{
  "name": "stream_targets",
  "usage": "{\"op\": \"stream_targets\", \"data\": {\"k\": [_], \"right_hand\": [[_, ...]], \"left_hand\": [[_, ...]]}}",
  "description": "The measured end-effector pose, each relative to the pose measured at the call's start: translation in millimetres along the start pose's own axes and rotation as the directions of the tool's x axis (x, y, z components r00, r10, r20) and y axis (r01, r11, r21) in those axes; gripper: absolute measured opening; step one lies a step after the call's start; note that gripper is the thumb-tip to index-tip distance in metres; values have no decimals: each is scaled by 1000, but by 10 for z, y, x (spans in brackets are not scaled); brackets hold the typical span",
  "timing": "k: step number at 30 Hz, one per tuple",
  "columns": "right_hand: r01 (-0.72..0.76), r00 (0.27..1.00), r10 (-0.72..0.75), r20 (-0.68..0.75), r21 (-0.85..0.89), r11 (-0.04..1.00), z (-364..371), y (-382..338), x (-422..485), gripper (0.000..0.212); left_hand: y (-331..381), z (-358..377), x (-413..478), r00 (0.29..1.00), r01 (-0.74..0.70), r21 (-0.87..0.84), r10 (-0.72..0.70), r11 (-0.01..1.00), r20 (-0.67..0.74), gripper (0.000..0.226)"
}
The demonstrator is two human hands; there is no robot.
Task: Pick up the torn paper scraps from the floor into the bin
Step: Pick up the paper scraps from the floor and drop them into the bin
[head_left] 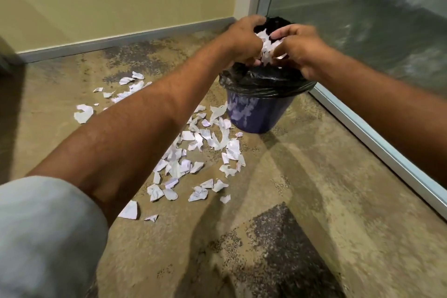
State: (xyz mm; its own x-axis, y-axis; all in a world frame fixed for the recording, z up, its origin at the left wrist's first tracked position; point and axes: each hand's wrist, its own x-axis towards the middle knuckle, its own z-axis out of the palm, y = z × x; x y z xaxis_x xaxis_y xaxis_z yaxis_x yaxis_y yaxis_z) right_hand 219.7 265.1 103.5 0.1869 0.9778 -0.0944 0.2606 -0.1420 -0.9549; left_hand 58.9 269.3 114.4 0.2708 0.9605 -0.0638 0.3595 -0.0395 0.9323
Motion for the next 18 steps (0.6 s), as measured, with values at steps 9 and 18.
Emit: {"op": "stream_targets", "data": {"k": [9,18], "right_hand": [[37,995,-48,-85,-125,992,6,67,116,31],[161,971,-202,-130,-274,948,66,-67,-27,24]], "left_hand": [[-106,-110,-12,992,-34,-40,29,999,-125,52],[-188,-399,-414,983,-64,-91,47,994,-179,33]]}}
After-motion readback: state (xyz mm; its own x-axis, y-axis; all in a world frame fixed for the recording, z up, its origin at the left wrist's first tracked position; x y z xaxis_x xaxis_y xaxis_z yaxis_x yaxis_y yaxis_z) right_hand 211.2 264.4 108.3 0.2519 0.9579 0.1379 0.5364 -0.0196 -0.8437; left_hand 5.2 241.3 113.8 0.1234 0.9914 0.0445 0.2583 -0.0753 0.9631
